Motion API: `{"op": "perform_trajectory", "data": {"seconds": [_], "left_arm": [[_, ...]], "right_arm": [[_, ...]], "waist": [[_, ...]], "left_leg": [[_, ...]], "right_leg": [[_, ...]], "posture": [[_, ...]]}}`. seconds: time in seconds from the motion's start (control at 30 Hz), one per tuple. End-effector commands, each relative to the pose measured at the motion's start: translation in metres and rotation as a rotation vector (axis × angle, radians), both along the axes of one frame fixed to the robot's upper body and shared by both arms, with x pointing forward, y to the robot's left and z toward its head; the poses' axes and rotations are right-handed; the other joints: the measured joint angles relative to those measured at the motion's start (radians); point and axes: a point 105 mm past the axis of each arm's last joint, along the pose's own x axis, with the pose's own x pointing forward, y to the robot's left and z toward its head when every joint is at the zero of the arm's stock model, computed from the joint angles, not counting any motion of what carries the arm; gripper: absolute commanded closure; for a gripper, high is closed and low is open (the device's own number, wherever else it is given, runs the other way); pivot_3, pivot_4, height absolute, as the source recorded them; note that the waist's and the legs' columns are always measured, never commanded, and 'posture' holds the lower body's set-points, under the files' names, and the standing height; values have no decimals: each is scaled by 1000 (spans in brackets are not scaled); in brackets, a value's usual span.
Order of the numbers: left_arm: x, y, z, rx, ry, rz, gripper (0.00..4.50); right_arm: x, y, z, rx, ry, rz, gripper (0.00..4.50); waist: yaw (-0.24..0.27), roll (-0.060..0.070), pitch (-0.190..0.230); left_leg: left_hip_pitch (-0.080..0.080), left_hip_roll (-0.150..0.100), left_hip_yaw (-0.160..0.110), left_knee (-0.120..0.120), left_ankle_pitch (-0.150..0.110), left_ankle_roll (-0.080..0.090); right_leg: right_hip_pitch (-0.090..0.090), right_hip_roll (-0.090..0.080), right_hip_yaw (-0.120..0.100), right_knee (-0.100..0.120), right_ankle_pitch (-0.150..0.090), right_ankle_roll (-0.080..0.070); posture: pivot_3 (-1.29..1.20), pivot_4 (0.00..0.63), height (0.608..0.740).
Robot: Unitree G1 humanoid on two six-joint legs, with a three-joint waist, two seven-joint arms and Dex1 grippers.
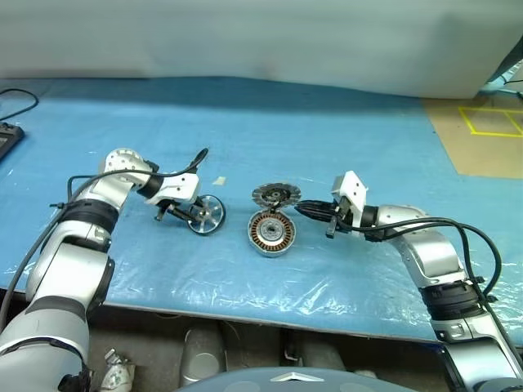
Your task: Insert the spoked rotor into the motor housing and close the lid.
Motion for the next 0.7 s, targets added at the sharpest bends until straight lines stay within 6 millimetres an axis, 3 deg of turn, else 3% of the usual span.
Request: {"op": "perform_trajectory", "data": {"seconds": [0.03,0.3,0.57,0.7], "left_arm": [[-4,4,11,-82,20,48,2985],[-9,4,6,-121,11,75,2985],[-20,4,26,-187,58,51,2985],[-32,-8,34,-241,111,9,2985]], "right_arm": [[-3,-5,4,28,-25,0,4284],[-7,-2,-8,53,-34,3,4284],[-16,1,-8,76,-102,62,4284],[-22,5,-6,108,-130,113,4284]], "waist": [[-3,0,0],[-8,0,0],[-11,0,0],[-10,0,0]], "left_leg": [[0,0,0,0,0,0],[0,0,0,0,0,0],[0,0,0,-4,0,0],[0,1,1,-5,0,0]], "right_leg": [[0,0,0,0,0,0],[0,0,0,-1,0,0],[0,1,-1,-5,0,0],[0,1,-1,-6,0,0]], "posture": [[0,150,740],[0,150,740],[0,150,740],[0,150,740]]}}
